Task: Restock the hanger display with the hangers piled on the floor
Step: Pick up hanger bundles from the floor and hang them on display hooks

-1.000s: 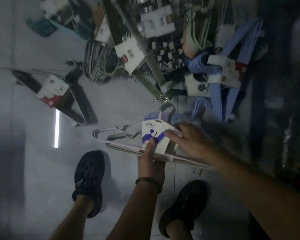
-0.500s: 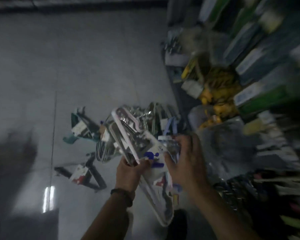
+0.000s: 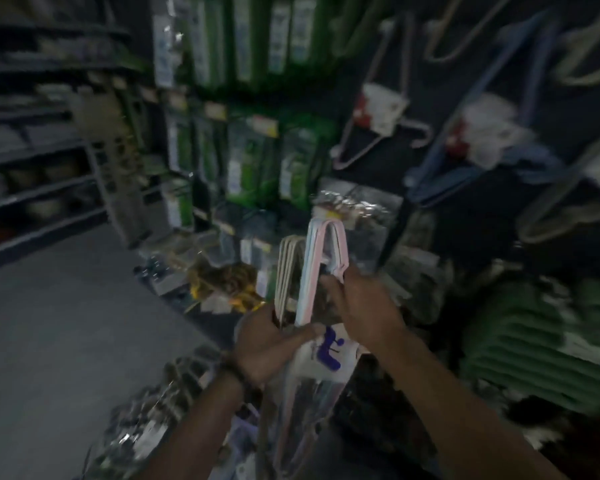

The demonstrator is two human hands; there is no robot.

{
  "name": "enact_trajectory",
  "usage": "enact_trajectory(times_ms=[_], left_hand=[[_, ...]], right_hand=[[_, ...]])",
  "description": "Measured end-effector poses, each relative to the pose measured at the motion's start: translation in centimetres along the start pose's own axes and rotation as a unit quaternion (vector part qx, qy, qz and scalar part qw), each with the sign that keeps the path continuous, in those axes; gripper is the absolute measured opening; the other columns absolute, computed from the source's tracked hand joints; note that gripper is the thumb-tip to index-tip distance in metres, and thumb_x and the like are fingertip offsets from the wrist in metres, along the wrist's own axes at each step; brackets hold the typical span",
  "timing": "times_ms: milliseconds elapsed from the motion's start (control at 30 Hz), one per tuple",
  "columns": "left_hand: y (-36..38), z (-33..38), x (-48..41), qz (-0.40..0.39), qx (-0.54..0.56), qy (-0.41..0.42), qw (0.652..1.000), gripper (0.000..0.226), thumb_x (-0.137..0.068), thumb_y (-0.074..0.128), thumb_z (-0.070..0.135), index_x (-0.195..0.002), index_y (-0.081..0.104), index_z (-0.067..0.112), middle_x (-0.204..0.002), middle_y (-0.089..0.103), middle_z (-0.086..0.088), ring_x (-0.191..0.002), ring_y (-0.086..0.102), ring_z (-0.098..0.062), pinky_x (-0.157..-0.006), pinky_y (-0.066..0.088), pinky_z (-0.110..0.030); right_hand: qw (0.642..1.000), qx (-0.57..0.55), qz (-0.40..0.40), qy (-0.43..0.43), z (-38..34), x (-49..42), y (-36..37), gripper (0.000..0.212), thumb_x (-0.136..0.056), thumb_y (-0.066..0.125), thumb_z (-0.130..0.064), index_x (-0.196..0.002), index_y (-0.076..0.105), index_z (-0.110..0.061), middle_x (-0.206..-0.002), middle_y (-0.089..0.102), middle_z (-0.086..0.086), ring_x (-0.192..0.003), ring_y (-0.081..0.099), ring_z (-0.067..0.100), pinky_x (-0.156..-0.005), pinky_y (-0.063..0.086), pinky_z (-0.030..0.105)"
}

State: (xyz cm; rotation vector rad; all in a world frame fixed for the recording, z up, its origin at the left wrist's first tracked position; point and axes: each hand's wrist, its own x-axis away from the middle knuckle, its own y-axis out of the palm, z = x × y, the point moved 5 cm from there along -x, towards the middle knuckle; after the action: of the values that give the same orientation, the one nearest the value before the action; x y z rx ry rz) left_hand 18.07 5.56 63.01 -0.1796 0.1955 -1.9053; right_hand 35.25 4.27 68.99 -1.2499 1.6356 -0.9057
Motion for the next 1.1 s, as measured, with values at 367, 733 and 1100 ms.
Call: enact_trajectory(times_ms=[367, 733, 1100], left_hand=[[21.1, 19.8, -2.8, -0.031, -0.079, 0.229, 0.970, 0.023, -0.101, 0.061, 0.040, -0.082, 0.072, 0.031, -0.071, 0.073, 0.013, -0.062, 0.067, -0.004, -0.056, 0.047, -0.030], [41.9, 33.3, -2.6, -0.181, -0.146, 0.425, 0.875, 0.026, -0.098, 0.070, 0.025, -0.114, 0.072, 0.046, -0.088, 0.075, 0.026, -0.055, 0.070, -0.012, -0.056, 0.056, -0.024], [51.4, 40.7, -2.4, -0.249, -0.141, 0.487, 0.826, 0.037, -0.101, 0.064, 0.034, -0.131, 0.060, 0.056, -0.119, 0.065, 0.040, -0.094, 0.071, 0.005, -0.072, 0.063, -0.024]], right_hand=[[0.964, 0.040, 0.175, 0.198, 21.8, 13.5, -24.9, 0.041, -0.104, 0.030, -0.060, -0.108, 0.053, -0.027, -0.079, 0.066, -0.004, -0.064, 0.069, 0.015, -0.059, 0.061, 0.037], [0.944, 0.077, 0.186, 0.261, 40.1, 19.9, -37.9, 0.037, -0.107, 0.036, -0.053, -0.096, 0.052, -0.021, -0.087, 0.065, 0.006, -0.076, 0.068, 0.029, -0.069, 0.059, 0.046], [0.911, 0.204, 0.230, 0.275, 43.4, 17.3, -49.4, 0.016, -0.106, 0.050, -0.024, -0.119, 0.055, -0.018, -0.103, 0.065, 0.007, -0.096, 0.068, 0.031, -0.072, 0.055, 0.039]])
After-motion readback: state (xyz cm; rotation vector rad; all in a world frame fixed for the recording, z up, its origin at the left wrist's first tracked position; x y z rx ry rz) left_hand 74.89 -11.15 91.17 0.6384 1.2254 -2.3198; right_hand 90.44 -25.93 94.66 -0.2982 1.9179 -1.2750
